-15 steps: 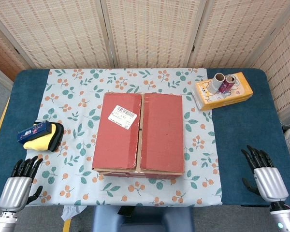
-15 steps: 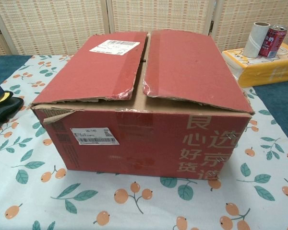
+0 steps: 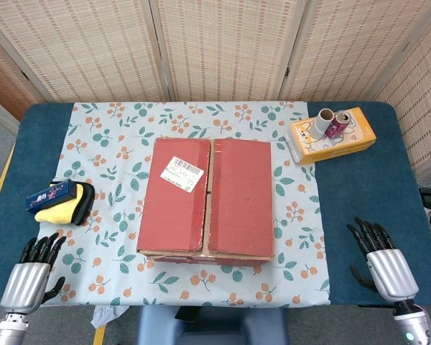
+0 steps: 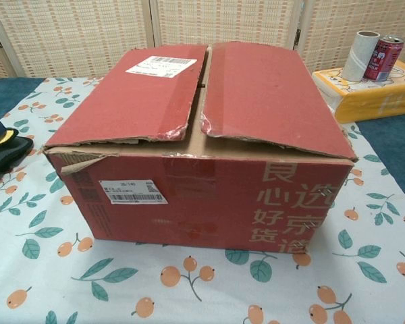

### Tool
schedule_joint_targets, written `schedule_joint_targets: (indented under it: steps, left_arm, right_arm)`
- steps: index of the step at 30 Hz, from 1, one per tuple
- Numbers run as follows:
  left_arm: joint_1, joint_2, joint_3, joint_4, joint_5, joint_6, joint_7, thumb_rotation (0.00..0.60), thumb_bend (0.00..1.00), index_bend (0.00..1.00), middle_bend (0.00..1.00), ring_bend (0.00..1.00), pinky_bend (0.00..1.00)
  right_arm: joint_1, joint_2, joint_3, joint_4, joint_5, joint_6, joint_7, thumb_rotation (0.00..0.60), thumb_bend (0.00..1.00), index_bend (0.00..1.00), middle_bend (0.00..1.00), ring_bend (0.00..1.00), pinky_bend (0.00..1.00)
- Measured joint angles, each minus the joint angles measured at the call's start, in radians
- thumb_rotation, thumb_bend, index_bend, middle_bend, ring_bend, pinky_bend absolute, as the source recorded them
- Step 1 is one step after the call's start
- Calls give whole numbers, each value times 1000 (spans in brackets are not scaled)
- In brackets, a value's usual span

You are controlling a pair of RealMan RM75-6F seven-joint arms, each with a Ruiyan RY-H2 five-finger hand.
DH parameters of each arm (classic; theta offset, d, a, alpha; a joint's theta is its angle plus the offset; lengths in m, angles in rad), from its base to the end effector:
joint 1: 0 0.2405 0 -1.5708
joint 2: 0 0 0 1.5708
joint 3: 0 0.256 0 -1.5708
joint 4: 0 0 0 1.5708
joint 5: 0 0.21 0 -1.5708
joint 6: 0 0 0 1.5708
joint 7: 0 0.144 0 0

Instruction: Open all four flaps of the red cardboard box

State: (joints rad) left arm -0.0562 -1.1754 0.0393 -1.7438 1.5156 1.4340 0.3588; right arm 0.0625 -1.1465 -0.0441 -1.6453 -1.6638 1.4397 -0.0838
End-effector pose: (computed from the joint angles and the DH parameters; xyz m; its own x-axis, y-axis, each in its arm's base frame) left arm -0.2887 0.1498 0.1119 0.5467 0.1545 0.8229 0.8362 -0.0503 -0.5461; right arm -0.2929 -0.1506 0.1209 0.4351 -0.1386 0.8896 -0.8963 -0.1600 0.4135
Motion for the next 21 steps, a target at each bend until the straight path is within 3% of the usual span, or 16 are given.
schedule_joint_targets:
  steps: [9, 21]
  left_arm:
    - [-2, 8, -2, -6, -2, 0, -19, 600, 396, 10, 85, 93, 10]
    - [-8, 39, -10, -13, -10, -3, -86, 600, 396, 9, 85, 89, 10]
  right_arm:
    - [67, 0, -17, -66, -158, -4, 22, 600, 385, 0, 0, 0, 60]
    - [207, 6, 38, -306, -167, -173, -95, 600, 385, 0, 0, 0, 60]
